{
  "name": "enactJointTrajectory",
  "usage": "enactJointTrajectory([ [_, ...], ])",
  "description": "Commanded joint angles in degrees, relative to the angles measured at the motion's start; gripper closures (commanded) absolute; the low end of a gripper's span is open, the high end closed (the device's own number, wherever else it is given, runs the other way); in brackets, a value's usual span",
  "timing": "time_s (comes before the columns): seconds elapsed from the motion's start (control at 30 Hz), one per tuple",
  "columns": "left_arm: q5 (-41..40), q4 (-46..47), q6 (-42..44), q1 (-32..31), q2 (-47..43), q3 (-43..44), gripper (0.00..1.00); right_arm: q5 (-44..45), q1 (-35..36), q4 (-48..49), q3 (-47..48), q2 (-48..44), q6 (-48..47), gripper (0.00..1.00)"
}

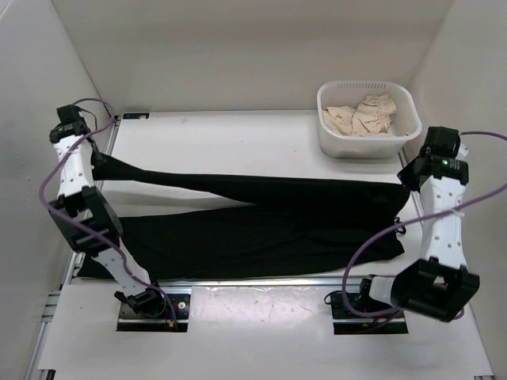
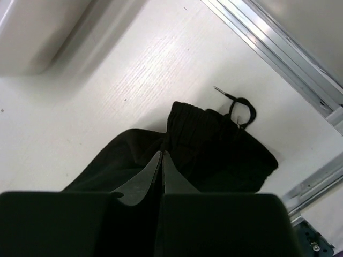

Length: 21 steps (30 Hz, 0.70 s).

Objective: Fold and stack the trousers
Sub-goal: Fold the trousers

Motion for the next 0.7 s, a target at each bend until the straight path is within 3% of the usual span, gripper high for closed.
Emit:
enactJointTrajectory([
  [0.0,-8.99,0.67,0.40,3.91,-8.13,-5.60,0.86,5.61,-0.75,-2.21,-3.16,-4.88,-2.03,1.00],
  [0.4,-11.72,6.54,0.40,13.32,-19.66,-34.60,0.86,3.24,-0.75,-7.83,-24.78,-16.40,-1.41,1.00],
  [0.67,-12.51,6.55,0.40,14.11,-19.14,-30.77,0.86,6.93,-0.75,-6.70,-23.76,-15.64,-2.47,1.00],
])
